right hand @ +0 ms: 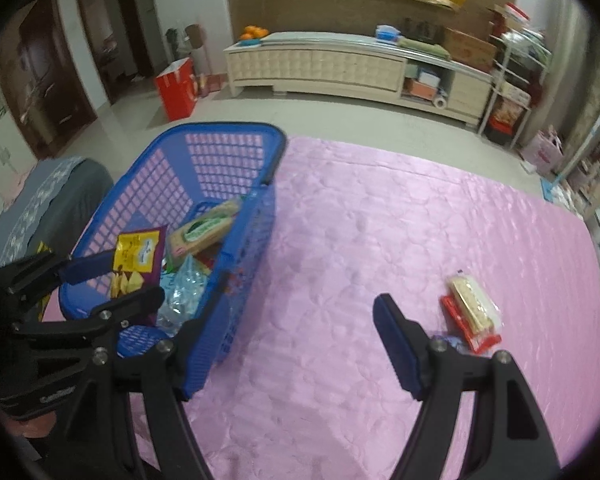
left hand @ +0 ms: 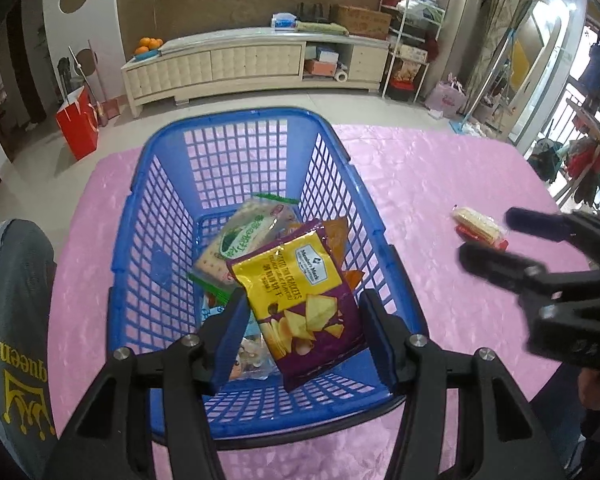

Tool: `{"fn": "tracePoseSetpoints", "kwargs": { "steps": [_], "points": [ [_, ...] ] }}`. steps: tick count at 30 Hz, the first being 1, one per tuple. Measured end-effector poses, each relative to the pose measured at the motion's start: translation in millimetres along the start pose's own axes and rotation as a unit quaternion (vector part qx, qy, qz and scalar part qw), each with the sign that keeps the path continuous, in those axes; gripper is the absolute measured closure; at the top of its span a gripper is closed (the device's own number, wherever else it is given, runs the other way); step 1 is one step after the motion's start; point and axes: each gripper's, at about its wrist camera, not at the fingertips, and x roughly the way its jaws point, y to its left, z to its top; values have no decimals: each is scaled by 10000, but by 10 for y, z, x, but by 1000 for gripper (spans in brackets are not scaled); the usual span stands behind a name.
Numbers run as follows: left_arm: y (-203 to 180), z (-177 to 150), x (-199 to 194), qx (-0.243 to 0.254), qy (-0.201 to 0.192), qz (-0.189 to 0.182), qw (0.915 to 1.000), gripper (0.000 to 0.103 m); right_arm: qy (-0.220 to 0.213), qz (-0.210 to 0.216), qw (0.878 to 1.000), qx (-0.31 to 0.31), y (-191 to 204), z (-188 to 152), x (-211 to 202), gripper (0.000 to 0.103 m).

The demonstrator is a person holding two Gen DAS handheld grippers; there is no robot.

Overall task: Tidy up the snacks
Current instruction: 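Lower the chip bag into the basket and open the left tool, then move both tools toward the cracker pack, red packet and gum roll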

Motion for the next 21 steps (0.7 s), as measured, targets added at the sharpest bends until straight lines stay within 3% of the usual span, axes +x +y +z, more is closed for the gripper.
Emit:
{"fn": "tracePoseSetpoints", "kwargs": {
  "steps": [4, 14, 21],
  "points": [
    [-47, -22, -3, 163, -102, 107, 9998, 31, -96, -197, 9998, 37, -67, -11, -64, 25],
    [-163, -93, -289, 75, -303, -18, 9995, 27, -226, -128, 9995, 196, -102, -153, -247, 25],
    [-447, -132, -545, 225, -465, -106, 9986, 27, -275, -168, 9991, 277, -185, -303, -447, 25]
  ]
}}
